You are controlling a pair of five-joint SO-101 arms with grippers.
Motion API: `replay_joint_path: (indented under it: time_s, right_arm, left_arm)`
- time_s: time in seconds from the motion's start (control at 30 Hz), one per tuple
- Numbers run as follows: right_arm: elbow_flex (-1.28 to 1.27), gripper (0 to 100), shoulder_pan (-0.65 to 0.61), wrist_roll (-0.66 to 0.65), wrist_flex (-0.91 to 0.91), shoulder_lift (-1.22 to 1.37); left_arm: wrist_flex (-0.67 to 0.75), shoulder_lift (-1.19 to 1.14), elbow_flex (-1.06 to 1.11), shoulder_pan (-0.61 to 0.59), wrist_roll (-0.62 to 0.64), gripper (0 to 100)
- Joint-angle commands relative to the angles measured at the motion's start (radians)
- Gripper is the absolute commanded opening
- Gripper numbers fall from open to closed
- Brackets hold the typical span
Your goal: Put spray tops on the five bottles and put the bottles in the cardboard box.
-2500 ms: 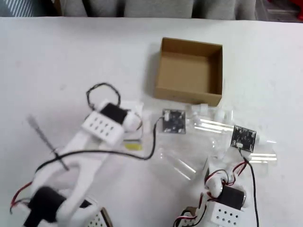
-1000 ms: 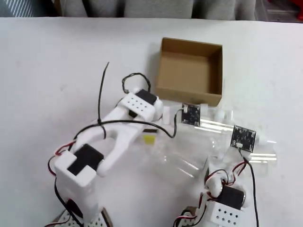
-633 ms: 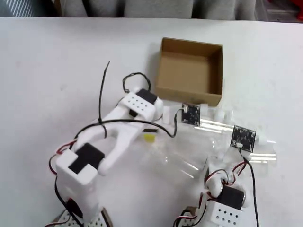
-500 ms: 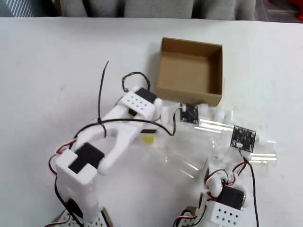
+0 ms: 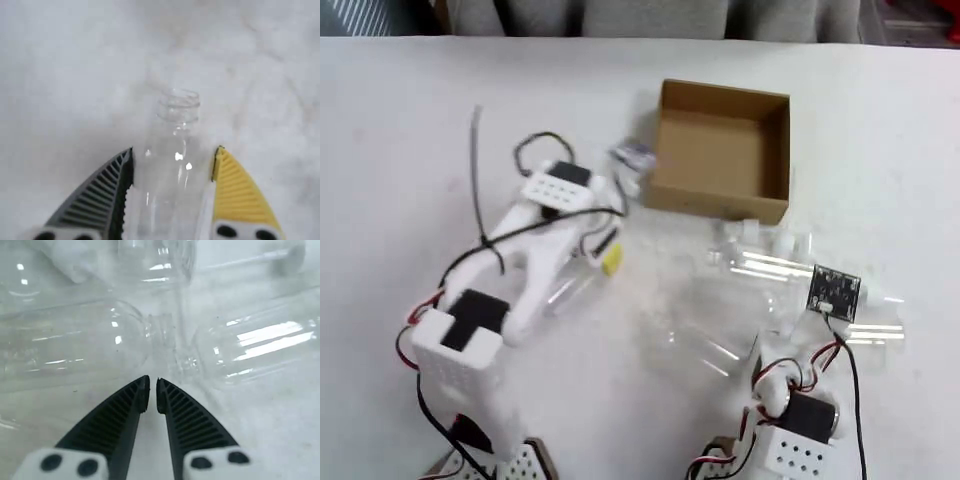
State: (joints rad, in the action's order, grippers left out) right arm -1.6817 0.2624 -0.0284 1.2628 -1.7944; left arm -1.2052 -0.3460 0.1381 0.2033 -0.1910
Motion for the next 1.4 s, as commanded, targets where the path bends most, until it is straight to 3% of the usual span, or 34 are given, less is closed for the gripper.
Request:
replay_joint_path:
  time_s: [0.0, 0.27, 0.53, 0.83, 1.37]
  right_arm:
    - [-0.008, 1.8, -0.012, -0.008, 0.005, -0.007]
    - [-0.008, 1.8, -0.01, -0.008, 0.005, -0.007]
    - [-0.008, 1.8, -0.01, -0.008, 0.005, -0.007]
    - [-0.008, 1.8, -0.01, -0.008, 0.005, -0.007]
    - [-0.008, 1.8, -0.012, -0.008, 0.005, -0.007]
  left_arm:
    - [0.011, 0.051, -0.046, -0.073, 0.118, 13]
    - [0.008, 0.051, -0.048, -0.076, 0.21, 38]
    - [-0.06, 0.122, -0.092, -0.087, 0.198, 38]
    - [-0.091, 0.154, -0.097, -0.094, -0.077, 38]
    - [-0.051, 0.058, -0.137, -0.099, -0.23, 38]
